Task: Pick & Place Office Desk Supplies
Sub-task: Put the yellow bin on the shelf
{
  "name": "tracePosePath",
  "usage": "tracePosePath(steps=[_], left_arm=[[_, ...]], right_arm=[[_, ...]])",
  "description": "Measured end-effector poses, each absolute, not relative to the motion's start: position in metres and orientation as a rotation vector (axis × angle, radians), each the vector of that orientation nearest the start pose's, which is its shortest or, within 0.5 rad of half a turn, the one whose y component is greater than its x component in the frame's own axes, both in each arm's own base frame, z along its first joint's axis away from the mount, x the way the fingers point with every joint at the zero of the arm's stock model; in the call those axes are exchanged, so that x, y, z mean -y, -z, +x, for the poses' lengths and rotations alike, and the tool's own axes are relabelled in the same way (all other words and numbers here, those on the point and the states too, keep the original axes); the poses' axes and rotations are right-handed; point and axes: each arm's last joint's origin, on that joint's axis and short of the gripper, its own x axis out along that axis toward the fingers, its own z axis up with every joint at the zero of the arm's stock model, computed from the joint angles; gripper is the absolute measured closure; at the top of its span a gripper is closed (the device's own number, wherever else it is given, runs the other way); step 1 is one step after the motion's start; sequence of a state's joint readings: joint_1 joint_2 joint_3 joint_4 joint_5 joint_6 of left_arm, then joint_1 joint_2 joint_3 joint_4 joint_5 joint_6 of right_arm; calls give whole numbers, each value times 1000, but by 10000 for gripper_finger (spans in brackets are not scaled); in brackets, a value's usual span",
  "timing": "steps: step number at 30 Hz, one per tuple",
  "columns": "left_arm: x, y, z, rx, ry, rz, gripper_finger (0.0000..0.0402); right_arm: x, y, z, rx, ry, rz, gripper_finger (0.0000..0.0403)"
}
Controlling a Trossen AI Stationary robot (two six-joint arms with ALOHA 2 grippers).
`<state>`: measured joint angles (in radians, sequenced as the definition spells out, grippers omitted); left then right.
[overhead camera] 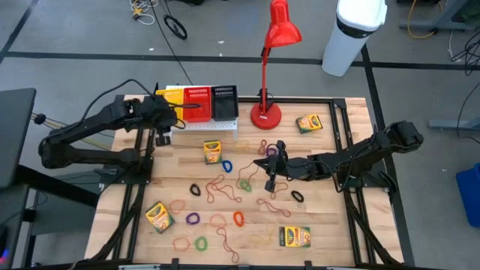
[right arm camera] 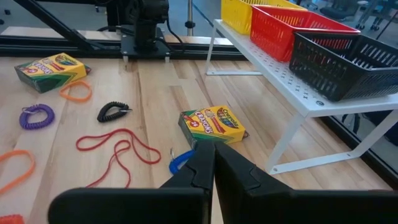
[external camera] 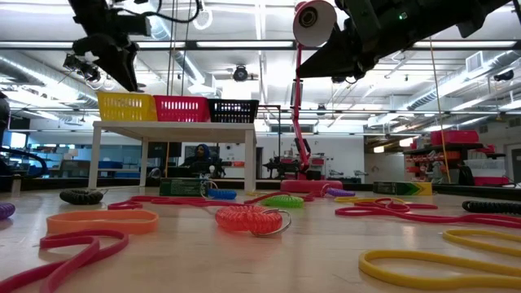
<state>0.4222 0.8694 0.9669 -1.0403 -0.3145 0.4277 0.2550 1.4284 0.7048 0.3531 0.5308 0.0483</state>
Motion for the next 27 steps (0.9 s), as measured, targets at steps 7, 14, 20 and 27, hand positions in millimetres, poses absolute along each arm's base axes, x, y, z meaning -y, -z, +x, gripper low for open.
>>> tracePosePath(steps=[7,14,20,27], left_arm=[[-53,-324,117,-926,-493,267,311],[-37,-338,102,-727,-499,206,351],[-39,-335,91,-766,-720,168,393],[-53,-330,100,-831,-993,172,394]], right_arm=[[-60,-214,287,-332,281,-94,381],[-59,-214,287,-331,292,-96,381],[-59,-215,286,-330,308,-99,381],[-59,-215,286,-330,314,-100,381]])
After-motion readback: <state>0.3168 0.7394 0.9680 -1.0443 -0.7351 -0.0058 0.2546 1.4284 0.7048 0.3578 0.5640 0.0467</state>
